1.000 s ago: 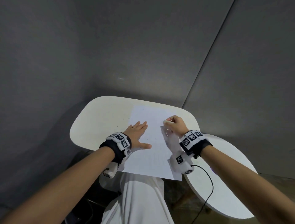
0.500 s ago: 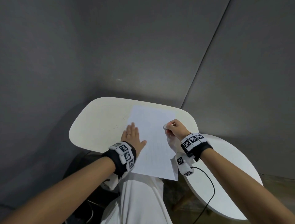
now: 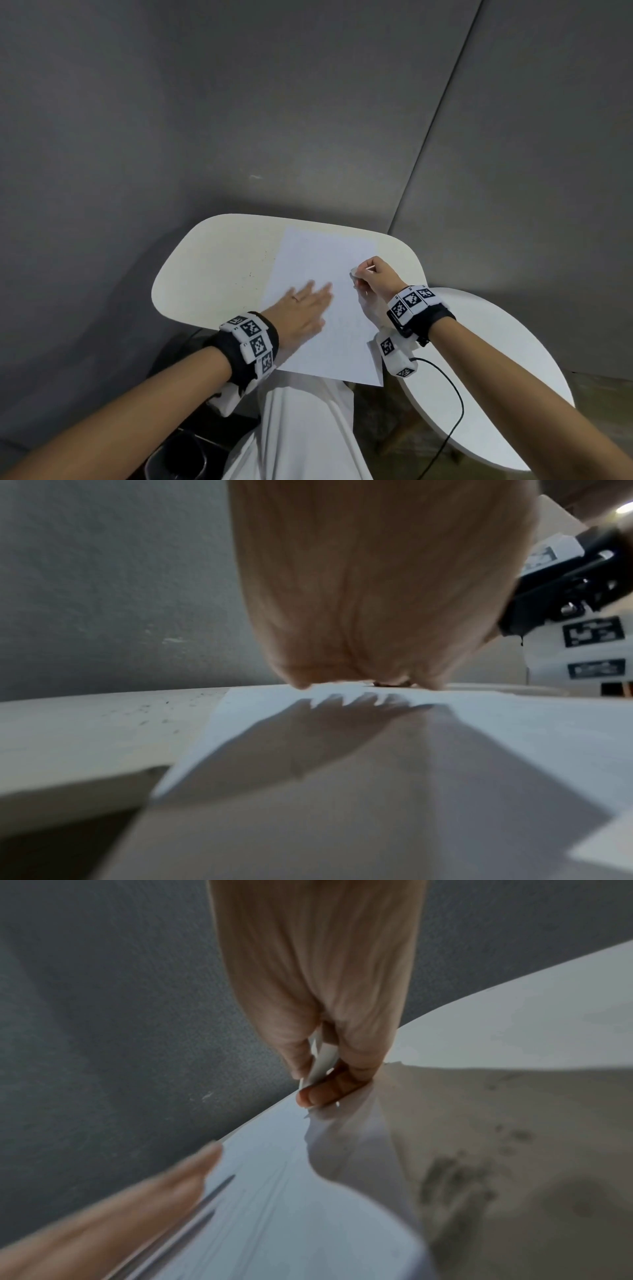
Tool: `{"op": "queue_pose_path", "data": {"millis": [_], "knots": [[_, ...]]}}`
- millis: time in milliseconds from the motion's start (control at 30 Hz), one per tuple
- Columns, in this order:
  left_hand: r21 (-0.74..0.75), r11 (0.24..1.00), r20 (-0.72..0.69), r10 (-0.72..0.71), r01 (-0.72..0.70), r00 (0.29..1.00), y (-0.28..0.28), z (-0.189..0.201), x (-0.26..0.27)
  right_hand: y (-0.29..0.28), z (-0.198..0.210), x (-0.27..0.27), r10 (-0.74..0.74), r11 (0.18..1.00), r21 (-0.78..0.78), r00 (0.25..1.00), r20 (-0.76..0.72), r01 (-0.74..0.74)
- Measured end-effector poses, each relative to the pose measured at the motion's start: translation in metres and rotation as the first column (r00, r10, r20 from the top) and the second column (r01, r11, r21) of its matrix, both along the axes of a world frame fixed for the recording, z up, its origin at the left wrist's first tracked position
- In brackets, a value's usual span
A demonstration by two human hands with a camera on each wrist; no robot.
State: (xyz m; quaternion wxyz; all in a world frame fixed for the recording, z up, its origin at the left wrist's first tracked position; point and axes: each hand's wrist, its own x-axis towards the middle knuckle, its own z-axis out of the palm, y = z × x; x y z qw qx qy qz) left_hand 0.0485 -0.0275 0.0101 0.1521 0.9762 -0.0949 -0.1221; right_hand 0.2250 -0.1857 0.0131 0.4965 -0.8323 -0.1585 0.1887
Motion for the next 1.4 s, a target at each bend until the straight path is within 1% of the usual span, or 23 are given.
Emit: {"op": "queue_pose_path", "data": {"millis": [33,67,100,133,167,200,233,267,300,367,433,500,633,700,800,867,967,1000,1133,1167,1267,1300,1400], "knots": [[-0.052,0.992,0.000,-0.114,0.114,0.994,0.001,-0.005,-0.002,0.000,0.000,0.000,0.007,1.000,-0.003,1.000,0.003,-0.007],[-0.060,0.989,-0.012,-0.138,0.137,0.990,0.005,-0.008,-0.001,0.001,-0.001,0.001,0.009,1.000,-0.001,1.000,0.001,-0.009],[-0.012,0.998,-0.027,-0.058,0.058,0.998,0.010,-0.011,0.003,0.000,-0.001,0.000,0.003,1.000,0.002,1.000,-0.004,-0.003],[0.079,0.992,-0.055,0.107,-0.103,0.993,0.014,-0.012,0.009,0.000,-0.001,0.000,-0.007,1.000,0.005,1.000,-0.003,0.007],[0.185,0.934,-0.087,0.325,-0.306,0.942,0.018,-0.007,0.014,-0.001,-0.001,-0.002,-0.015,1.000,0.009,1.000,-0.001,0.015],[0.245,0.839,-0.107,0.522,-0.486,0.846,0.021,0.000,0.019,-0.002,-0.001,-0.003,-0.019,1.000,0.024,1.000,-0.003,0.019],[0.261,0.771,-0.117,0.622,-0.580,0.774,0.023,0.009,0.023,-0.003,-0.001,-0.005,-0.018,0.999,0.040,1.000,-0.013,0.018],[0.259,0.769,-0.102,0.623,-0.584,0.775,0.024,0.015,0.026,-0.004,-0.001,-0.005,-0.017,0.998,0.054,0.999,-0.027,0.019],[0.242,0.821,-0.072,0.546,-0.517,0.835,0.024,0.021,0.028,-0.006,-0.001,-0.005,-0.016,0.998,0.063,0.999,-0.038,0.018],[0.180,0.945,-0.058,0.288,-0.274,0.956,0.022,0.028,0.028,-0.007,0.003,-0.008,-0.002,0.997,0.076,0.999,-0.046,0.005],[0.128,0.988,-0.104,0.095,-0.082,0.990,0.018,0.028,0.027,-0.008,0.010,-0.013,0.042,0.994,0.106,0.998,-0.040,-0.038],[0.105,0.994,-0.209,0.020,0.003,0.978,0.014,0.021,0.029,-0.009,0.021,-0.020,0.141,0.985,0.110,0.988,-0.056,-0.134],[0.102,0.994,-0.190,0.055,-0.036,0.980,0.006,0.007,0.033,-0.008,0.034,-0.036,0.435,0.893,-0.103,0.899,-0.045,-0.437],[0.104,0.993,-0.169,0.067,-0.050,0.983,0.005,0.006,0.038,-0.003,0.032,-0.040,0.438,0.884,-0.180,0.899,0.000,-0.431],[0.088,0.994,-0.143,0.082,-0.070,0.986,0.009,0.004,0.041,0.007,0.029,-0.047,0.374,0.918,-0.186,0.921,0.106,-0.351],[0.064,0.994,-0.117,0.093,-0.086,0.989,0.013,0.002,0.040,0.011,0.027,-0.052,0.400,0.905,-0.217,0.905,0.146,-0.365],[0.054,0.997,-0.148,0.067,-0.059,0.987,0.017,0.010,0.038,0.012,0.035,-0.055,0.601,0.744,-0.371,0.799,0.008,-0.556],[0.050,0.998,-0.182,0.046,-0.038,0.982,0.019,0.016,0.038,0.013,0.036,-0.054,0.618,0.719,-0.399,0.786,-0.011,-0.570],[0.028,1.000,-0.242,0.005,0.002,0.970,0.025,0.028,0.040,0.021,0.034,-0.051,0.474,0.846,-0.350,0.867,0.153,-0.401],[0.026,1.000,-0.232,0.005,0.001,0.973,0.025,0.027,0.039,0.023,0.035,-0.053,0.489,0.836,-0.358,0.861,0.141,-0.417],[0.016,1.000,-0.195,0.011,-0.009,0.981,0.026,0.021,0.038,0.025,0.041,-0.062,0.638,0.692,-0.434,0.770,-0.008,-0.577],[0.009,1.000,-0.187,0.015,-0.013,0.982,0.027,0.020,0.040,0.027,0.042,-0.062,0.633,0.695,-0.439,0.774,-0.002,-0.570],[-0.014,0.999,-0.167,0.039,-0.041,0.985,0.031,0.015,0.044,0.032,0.035,-0.056,0.491,0.833,-0.368,0.858,0.150,-0.413]]}}
